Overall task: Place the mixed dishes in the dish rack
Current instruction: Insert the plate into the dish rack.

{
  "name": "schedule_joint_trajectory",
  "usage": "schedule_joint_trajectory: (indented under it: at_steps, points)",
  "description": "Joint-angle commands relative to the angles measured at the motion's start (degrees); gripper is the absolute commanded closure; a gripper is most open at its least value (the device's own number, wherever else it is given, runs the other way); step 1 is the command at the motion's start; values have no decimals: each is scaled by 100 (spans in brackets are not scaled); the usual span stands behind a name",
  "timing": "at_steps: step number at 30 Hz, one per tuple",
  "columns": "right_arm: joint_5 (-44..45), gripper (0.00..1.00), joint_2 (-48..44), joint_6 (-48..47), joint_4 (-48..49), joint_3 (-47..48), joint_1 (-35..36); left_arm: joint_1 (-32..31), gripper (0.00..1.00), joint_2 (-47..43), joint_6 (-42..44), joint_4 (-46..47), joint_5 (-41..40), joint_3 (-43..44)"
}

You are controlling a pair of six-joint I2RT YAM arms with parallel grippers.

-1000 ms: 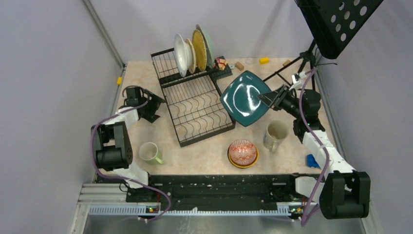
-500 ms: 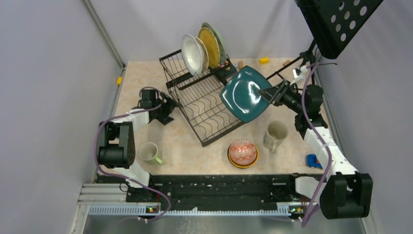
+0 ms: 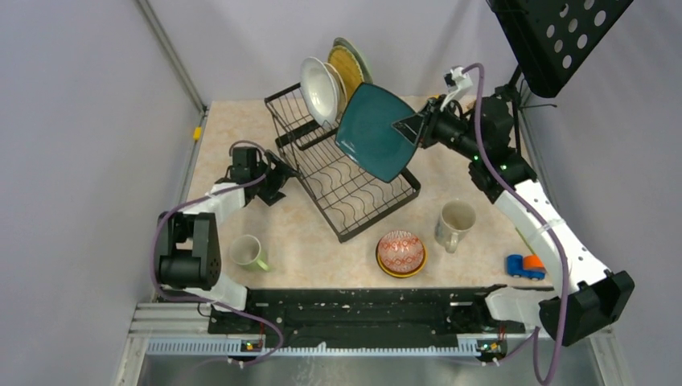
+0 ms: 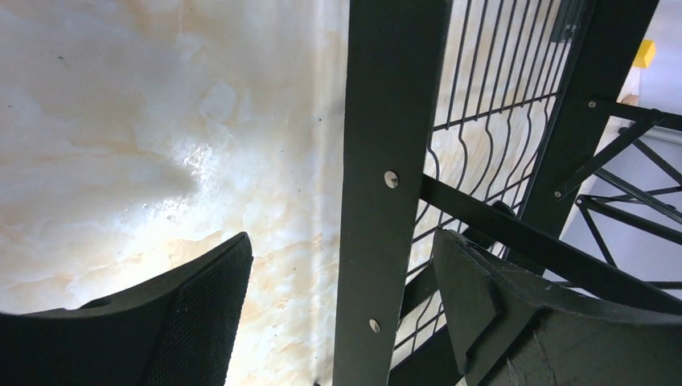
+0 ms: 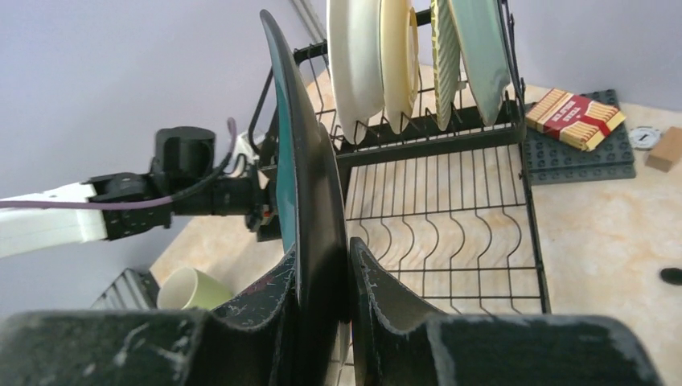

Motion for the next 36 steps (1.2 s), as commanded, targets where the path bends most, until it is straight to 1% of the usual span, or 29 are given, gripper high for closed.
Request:
schedule_joint_trajectory:
  at_steps: [1,3,8,15,19,22,25,28,30,33,36]
  points:
    - [858,100,209,-625,249,883,407,81,14,-531,375,-91,-164,77]
    - [1007,100,369,-759,200,1129,599,86,14,-716,418,-35,-197,-34]
    - [1858,100,695,-1424,150,1691,1351,122,14,-1040,475,-83,-299,-111]
    - [2566,100,1264,-1992,149,2593,1994,182,14,-1269,593,-91,-365,-109]
    - [2712,100,1566,-2078,379,2903,2231,180,14,-1331,749,-125,-454,-89]
    - [3080,100,1860,-2261,507,3263,2400,176,14,-1390,797,-134,-465,-99]
    - [3413,100,2304,-2319,341,3874,2519,186,14,-1427,828,-134,-429,-77]
    - [3621,100,3054,-2571,-276,4952,2610,197,14,-1466,830,-150,-367,-30]
    - [3825,100,3414,-2758,-348,5417,2713,209,14,-1520,828,-166,-368,-24]
    - [4106,100,3765,-3006,-294,5796,2859,214,14,-1607,844,-203,-379,-38]
    - [4262,100,3988,-3063,-84,5983,2890,221,14,-1661,888,-247,-407,-29]
